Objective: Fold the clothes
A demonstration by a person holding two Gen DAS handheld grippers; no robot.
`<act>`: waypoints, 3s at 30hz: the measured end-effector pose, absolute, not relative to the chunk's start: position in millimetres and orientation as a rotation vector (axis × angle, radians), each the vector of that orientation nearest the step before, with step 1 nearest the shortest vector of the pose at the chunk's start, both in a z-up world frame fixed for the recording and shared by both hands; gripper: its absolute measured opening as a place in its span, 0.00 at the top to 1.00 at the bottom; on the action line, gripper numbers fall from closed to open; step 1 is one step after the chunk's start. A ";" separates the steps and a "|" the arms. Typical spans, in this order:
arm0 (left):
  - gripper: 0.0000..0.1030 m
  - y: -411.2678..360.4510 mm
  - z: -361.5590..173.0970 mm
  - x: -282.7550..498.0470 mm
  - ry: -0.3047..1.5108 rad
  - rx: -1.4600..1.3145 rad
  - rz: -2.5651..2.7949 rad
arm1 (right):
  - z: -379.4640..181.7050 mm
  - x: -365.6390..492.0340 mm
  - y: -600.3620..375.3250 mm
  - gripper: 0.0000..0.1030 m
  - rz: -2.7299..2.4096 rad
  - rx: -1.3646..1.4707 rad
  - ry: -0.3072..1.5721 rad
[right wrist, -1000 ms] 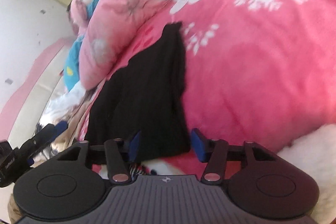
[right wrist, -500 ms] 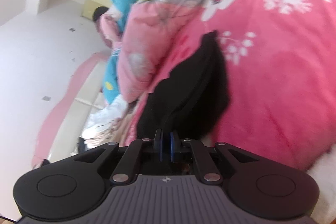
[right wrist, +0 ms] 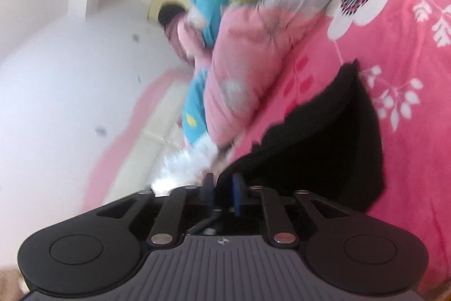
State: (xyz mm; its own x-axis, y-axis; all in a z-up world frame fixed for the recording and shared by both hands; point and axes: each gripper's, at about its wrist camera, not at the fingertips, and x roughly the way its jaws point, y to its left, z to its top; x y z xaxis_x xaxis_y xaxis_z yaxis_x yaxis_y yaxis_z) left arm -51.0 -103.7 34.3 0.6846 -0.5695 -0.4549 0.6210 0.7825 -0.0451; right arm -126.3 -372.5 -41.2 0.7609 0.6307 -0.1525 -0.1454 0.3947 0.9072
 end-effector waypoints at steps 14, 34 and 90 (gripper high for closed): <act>0.97 -26.8 62.4 -20.1 0.424 -0.181 -0.508 | -115.1 -133.6 -383.8 0.52 0.185 1.123 0.760; 0.98 18.9 61.9 -0.3 0.414 -0.385 -0.449 | -88.6 -100.2 -360.1 0.71 0.089 0.894 0.761; 0.99 34.0 106.7 74.1 0.405 -0.718 -0.317 | 20.4 -75.7 -244.1 0.97 0.091 -0.223 0.415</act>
